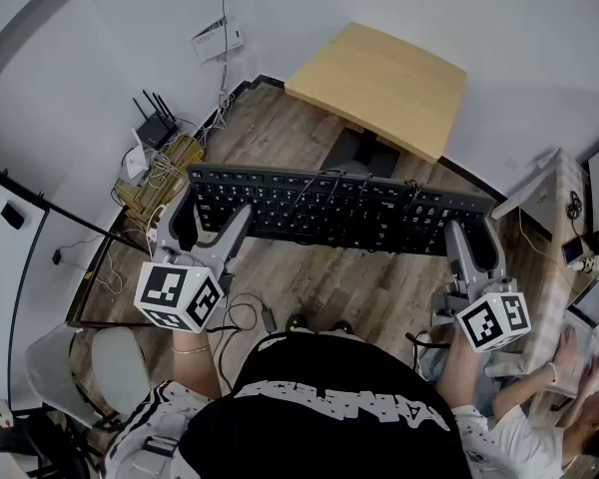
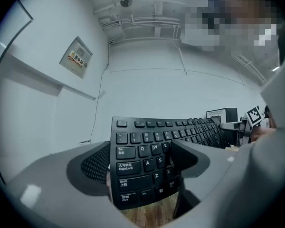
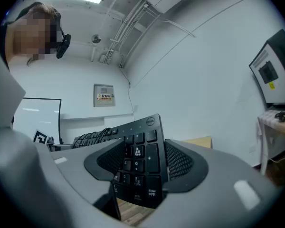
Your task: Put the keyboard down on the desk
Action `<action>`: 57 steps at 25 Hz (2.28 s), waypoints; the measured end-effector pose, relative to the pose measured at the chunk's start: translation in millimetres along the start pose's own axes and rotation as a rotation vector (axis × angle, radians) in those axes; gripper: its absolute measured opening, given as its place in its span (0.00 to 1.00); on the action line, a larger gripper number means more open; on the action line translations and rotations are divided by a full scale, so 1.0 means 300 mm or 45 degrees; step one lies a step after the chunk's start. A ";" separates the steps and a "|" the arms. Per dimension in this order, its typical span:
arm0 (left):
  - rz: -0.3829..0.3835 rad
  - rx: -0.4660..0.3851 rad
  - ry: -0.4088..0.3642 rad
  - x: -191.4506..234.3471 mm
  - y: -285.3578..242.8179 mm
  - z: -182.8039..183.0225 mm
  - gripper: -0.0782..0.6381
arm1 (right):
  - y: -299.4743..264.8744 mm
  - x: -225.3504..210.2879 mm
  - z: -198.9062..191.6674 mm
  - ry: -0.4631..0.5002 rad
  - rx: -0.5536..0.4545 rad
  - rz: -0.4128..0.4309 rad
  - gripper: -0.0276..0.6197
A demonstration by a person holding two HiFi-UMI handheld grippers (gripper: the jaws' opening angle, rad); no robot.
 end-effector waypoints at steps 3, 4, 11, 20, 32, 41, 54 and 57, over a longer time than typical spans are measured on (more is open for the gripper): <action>-0.006 -0.005 0.003 0.007 -0.001 0.006 0.65 | 0.001 0.012 0.002 0.003 -0.004 -0.005 0.46; -0.008 -0.005 0.004 0.008 -0.001 0.008 0.65 | 0.002 0.014 0.004 0.005 -0.005 -0.007 0.46; -0.016 -0.005 -0.007 0.010 -0.001 0.019 0.65 | 0.008 0.020 0.005 -0.002 -0.016 -0.014 0.46; -0.026 -0.006 -0.015 0.010 0.001 0.034 0.65 | 0.018 0.029 0.014 0.002 -0.035 -0.022 0.46; 0.028 -0.025 -0.019 -0.013 0.041 0.034 0.65 | 0.009 0.017 0.020 0.005 -0.042 0.035 0.46; 0.096 -0.022 -0.037 -0.024 0.079 0.031 0.65 | -0.019 -0.002 -0.003 -0.022 -0.031 0.098 0.46; -0.045 -0.122 -0.023 0.019 -0.027 -0.037 0.65 | 0.012 0.014 -0.027 0.063 -0.109 -0.018 0.46; -0.059 -0.125 -0.020 0.017 -0.053 -0.068 0.65 | 0.010 -0.004 -0.050 0.069 -0.111 -0.032 0.46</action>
Point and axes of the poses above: the fingertips, and each gripper's own axes: y backward along the fingers, x to its left, z out of its top, the point moved 7 cm from there along y, backward along the fingers, and after that the axes turned 1 degree about z, right-handed, at the moved point
